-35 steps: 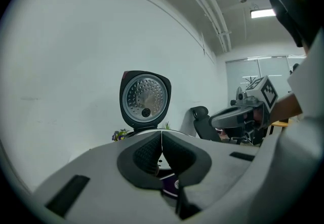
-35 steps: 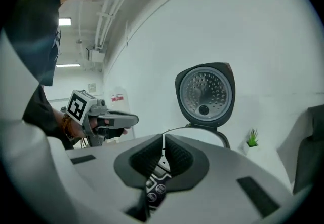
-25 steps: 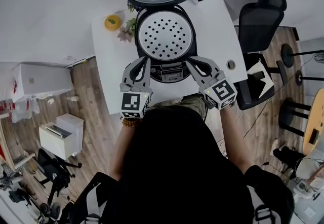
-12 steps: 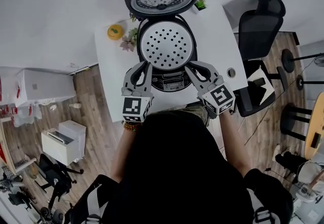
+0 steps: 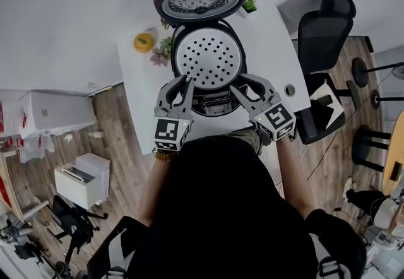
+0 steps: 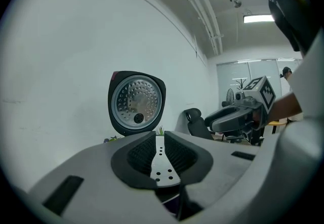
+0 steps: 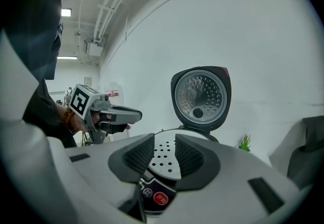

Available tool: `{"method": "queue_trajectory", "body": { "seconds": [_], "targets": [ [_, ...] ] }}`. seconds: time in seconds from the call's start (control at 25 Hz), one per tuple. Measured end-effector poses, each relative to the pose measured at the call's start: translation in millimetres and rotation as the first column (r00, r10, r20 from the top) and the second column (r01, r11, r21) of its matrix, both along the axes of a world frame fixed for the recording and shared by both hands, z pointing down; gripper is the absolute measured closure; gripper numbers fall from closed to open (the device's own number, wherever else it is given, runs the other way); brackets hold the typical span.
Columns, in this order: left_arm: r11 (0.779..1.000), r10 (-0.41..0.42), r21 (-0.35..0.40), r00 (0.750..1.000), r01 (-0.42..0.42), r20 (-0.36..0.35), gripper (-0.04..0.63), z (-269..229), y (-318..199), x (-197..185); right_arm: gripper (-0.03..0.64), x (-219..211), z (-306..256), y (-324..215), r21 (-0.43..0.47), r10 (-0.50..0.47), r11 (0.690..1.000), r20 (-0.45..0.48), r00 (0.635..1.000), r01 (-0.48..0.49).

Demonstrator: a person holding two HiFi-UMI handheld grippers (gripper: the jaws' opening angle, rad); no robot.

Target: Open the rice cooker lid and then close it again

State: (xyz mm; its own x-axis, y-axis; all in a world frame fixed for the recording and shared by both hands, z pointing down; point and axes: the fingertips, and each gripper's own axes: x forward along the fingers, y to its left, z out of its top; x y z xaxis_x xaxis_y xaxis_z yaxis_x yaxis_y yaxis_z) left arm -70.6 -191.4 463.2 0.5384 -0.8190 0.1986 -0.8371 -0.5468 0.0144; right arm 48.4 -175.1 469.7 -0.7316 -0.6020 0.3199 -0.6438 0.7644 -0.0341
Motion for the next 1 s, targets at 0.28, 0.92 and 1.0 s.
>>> {"method": "queue_trajectory", "body": {
  "seconds": [0.28, 0.92, 1.0],
  "targets": [
    [1.000, -0.013, 0.023, 1.000, 0.013, 0.000, 0.468, -8.9, -7.5, -13.5, 0.488, -6.4, -7.2, -12.2, 0.006, -0.020, 1.000, -0.003, 1.000, 0.020],
    [0.981, 0.005, 0.194, 1.000, -0.006, 0.001, 0.500, -83.9, -58.8, -33.3, 0.488, 15.6, -68.2, -74.0, 0.068, -0.005, 0.998, 0.063, 0.998, 0.001],
    [0.978, 0.011, 0.210, 1.000, -0.007, -0.019, 0.500, -98.7, -68.0, -36.8, 0.488, 18.6, -83.1, -86.6, 0.089, -0.005, 0.996, 0.068, 0.998, -0.002]
  ]
}}
